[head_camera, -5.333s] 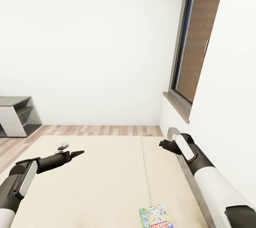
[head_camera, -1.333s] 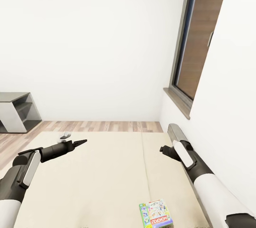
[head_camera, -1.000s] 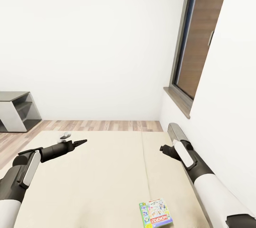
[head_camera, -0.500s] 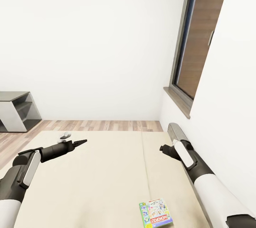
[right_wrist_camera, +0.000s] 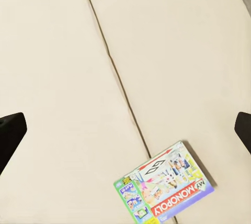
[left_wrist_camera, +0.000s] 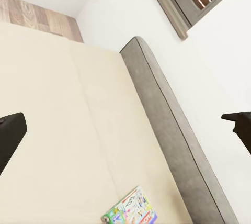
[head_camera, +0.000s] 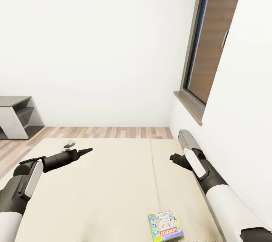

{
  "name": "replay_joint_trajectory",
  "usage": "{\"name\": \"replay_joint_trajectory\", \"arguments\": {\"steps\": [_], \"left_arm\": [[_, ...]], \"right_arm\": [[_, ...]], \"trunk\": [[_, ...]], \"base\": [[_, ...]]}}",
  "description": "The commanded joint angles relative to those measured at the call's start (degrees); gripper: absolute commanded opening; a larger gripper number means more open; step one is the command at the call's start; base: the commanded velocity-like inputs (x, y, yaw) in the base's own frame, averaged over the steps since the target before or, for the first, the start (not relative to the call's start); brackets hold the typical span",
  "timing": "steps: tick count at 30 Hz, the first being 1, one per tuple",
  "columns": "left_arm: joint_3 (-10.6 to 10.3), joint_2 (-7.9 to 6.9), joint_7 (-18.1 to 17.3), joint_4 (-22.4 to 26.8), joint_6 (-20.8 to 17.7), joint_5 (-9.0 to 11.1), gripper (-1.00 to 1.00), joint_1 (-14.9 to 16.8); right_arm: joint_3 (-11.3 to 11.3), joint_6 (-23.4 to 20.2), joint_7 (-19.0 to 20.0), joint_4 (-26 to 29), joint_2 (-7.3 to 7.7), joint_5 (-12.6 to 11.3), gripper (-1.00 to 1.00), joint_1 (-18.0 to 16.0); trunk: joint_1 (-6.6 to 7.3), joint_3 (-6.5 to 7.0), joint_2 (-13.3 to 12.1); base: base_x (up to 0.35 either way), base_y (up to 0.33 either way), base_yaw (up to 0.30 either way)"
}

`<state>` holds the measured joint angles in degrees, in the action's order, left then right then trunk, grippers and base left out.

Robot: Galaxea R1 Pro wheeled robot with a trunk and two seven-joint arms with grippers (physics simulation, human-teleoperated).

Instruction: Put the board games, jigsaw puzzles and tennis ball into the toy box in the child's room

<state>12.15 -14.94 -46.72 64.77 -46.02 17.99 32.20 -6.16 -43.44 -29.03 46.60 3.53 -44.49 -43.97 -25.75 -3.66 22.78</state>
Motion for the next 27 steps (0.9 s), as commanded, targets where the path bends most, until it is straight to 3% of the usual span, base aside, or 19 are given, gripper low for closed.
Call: {"name": "replay_joint_trajectory", "arguments": {"steps": [1,27], "left_arm": [[0.04,0.00,-0.13,0.01,-0.30,0.10,1.00,0.06],[-0.01,0.03,-0.13,0.20,-0.23,-0.11,1.00,0.14]], "right_arm": [[-0.26,-0.05,-0.58,0.07,0.07,-0.60,1.00,-0.06],[-0.39,0.01,-0.63,0.07,0.04,-0.17,1.00,0.04]], "trunk": [[-0.04,-0.23,0.14],[-0.04,-2.66,0.14]], "base": [[0.000,0.000,0.000],[0.000,0.000,0.000]]}}
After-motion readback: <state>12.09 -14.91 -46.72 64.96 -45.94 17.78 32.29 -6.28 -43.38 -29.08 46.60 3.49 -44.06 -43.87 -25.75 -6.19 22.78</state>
